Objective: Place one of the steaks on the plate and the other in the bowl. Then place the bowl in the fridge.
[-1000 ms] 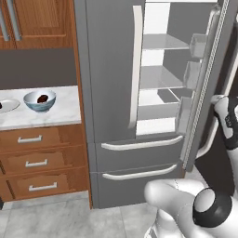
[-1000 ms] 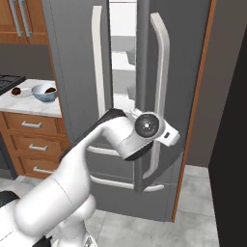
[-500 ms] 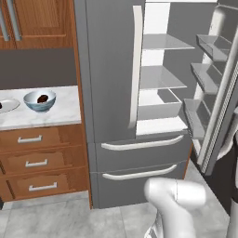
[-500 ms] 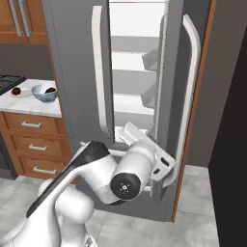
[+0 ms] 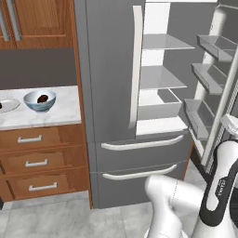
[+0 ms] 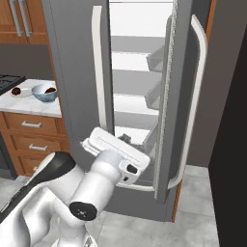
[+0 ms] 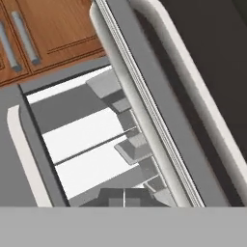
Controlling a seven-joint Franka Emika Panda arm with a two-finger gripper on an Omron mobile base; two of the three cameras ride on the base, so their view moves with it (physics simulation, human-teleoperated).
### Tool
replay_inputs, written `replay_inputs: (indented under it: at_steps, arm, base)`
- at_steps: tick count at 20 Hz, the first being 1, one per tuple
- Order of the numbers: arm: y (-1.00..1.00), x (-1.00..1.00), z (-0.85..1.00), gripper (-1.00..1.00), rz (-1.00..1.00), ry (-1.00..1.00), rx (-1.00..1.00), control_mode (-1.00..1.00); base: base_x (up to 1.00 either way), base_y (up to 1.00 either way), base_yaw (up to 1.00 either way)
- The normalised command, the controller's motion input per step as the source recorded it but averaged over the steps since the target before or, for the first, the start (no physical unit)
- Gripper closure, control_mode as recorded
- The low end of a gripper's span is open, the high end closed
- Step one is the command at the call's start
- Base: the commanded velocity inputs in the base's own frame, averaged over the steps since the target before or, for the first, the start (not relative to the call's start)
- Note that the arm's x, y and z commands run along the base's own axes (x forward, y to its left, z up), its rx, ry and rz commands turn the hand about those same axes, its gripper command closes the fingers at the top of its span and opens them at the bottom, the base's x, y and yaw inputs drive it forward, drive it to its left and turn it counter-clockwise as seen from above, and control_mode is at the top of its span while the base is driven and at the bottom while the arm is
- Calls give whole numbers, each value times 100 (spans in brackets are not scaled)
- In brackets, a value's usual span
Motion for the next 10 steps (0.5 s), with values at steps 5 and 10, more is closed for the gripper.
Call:
replay_inputs:
  at_steps: [5, 10]
  arm:
    - [97, 100, 0, 100, -11, 1, -19, -100]
    - [-13, 98, -4, 100, -25, 2, -3, -100]
  base:
    - [0, 0, 0]
    - [0, 0, 0]
